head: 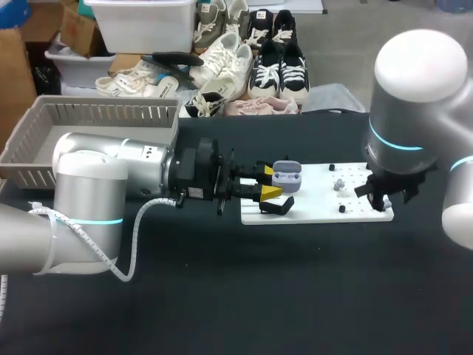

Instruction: Pick up each earbud case from the left stands, insert the matching earbuds, close the lid, and place the case in the box.

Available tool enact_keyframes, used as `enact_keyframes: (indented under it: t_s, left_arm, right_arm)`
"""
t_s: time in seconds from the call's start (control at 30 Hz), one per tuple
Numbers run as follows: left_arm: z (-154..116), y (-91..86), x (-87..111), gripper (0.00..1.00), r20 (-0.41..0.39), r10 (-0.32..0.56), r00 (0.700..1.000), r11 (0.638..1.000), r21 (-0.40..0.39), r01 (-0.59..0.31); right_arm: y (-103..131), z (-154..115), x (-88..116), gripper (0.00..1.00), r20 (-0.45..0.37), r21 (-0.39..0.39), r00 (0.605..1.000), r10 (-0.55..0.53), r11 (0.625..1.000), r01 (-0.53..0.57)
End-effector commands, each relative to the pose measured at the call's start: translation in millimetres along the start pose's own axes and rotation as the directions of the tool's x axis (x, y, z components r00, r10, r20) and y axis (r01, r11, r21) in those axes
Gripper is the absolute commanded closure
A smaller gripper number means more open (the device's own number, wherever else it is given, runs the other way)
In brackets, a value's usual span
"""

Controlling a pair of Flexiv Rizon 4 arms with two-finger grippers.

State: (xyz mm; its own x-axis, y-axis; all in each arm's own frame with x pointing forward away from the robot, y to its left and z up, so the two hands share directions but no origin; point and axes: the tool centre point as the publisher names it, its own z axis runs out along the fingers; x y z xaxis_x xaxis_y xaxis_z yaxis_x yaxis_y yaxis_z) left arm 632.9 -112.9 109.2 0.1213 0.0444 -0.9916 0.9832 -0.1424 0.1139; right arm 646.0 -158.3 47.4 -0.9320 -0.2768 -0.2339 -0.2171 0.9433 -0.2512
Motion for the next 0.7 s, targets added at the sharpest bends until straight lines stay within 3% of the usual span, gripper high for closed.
enact_keyframes:
  t_s: [0.03, 0.7]
  left_arm:
    - [0, 0.2, 0.2, 1.00, 0.000, 0.001, 1.000, 1.000, 0.000, -0.001]
    - [0, 0.2, 0.2, 1.00, 0.000, 0.001, 1.000, 1.000, 0.000, -0.001]
  right_arm:
    - [2, 10, -6, 0.53, -0.011, 0.004, 1.000, -0.004, 1.000, 0.004]
    - [-2, 30, -11, 0.60, -0.053, -0.005, 0.999, 0.000, 1.000, 0.000]
